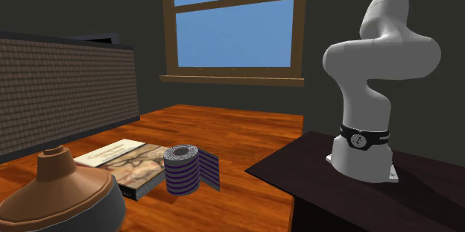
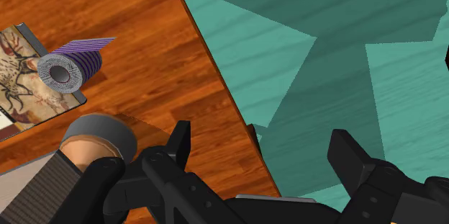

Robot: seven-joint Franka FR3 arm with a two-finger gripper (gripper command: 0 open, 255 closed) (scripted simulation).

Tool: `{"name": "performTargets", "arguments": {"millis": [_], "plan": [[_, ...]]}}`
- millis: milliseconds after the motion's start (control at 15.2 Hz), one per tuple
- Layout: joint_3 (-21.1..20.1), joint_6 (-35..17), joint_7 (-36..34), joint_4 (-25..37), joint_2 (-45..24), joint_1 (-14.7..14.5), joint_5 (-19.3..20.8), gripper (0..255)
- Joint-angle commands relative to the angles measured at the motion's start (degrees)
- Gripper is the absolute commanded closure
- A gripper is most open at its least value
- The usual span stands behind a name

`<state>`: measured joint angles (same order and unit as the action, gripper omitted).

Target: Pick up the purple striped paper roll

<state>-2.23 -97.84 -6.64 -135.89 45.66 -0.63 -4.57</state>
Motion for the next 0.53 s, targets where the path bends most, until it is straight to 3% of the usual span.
{"name": "performTargets", "arguments": {"millis": [0,462], "plan": [[0.00,0.00,0.00,0.00,0.00,0.00,0.00,0],[4.74,-8.85,3.65,-6.25,-4.38,3.54,3.38,0]]}}
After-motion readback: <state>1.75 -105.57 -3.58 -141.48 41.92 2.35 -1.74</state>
